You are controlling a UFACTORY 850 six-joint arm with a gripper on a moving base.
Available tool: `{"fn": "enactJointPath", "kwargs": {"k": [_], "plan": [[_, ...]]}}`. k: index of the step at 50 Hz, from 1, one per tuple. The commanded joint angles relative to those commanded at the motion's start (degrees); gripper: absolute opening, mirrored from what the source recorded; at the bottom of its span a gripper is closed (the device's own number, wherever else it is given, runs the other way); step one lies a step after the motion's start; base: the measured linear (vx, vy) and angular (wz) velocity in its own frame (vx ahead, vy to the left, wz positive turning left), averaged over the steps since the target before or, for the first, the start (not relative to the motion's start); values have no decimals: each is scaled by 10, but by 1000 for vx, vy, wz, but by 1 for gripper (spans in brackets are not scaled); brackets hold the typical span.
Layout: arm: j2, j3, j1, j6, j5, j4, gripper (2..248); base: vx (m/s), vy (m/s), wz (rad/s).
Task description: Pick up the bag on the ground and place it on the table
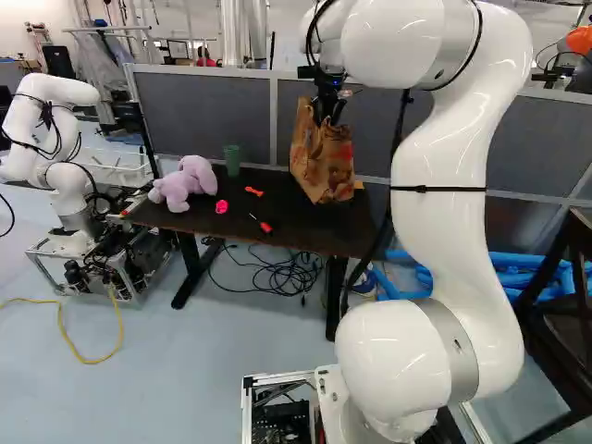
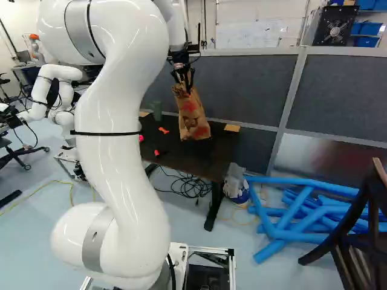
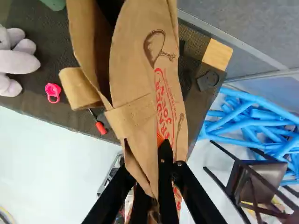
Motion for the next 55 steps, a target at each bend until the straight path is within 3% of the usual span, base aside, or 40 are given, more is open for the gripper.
{"fn": "enactJointPath", "kwargs": {"k": [28, 55], "plan": [[22, 30, 0, -164, -23, 0, 23, 0, 0, 0], [-3, 34, -2, -179, -24, 8, 23, 0, 0, 0]]}}
